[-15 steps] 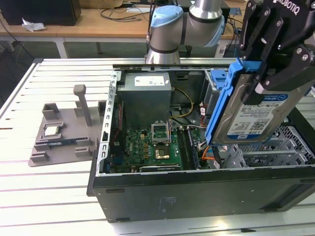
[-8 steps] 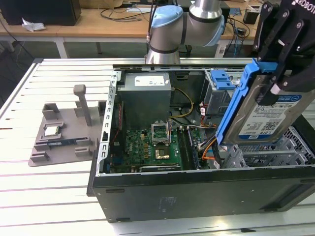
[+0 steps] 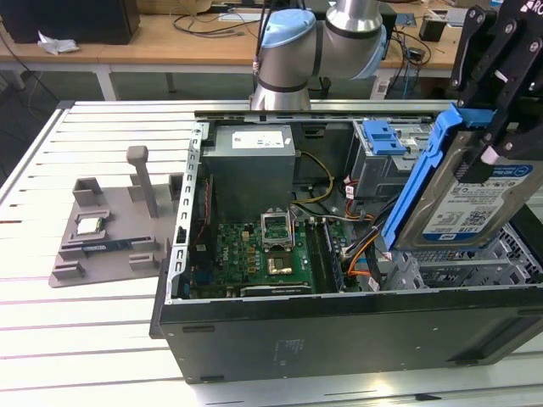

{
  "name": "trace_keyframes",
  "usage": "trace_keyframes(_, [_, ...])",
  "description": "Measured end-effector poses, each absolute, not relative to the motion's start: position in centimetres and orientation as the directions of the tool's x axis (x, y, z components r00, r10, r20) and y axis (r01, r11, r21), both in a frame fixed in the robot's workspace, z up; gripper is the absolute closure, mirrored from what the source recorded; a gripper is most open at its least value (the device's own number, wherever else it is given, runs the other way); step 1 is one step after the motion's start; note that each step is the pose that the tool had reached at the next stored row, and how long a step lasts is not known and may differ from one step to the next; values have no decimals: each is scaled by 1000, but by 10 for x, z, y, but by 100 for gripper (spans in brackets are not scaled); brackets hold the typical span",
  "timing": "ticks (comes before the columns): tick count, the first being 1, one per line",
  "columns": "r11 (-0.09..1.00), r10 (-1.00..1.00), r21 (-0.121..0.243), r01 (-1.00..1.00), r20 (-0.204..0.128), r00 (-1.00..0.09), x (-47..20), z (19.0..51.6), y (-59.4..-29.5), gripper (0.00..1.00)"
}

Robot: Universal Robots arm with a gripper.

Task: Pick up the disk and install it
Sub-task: 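Pick up the disk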

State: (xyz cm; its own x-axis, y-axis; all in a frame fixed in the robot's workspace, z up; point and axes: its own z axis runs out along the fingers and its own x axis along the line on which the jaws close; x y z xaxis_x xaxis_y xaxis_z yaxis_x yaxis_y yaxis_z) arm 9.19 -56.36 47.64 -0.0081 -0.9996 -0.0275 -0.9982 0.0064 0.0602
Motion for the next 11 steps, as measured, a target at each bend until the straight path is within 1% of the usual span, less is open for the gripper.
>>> trace_keyframes(11, [6,-1000,62,-998,-28,-8,108,476,-564,63])
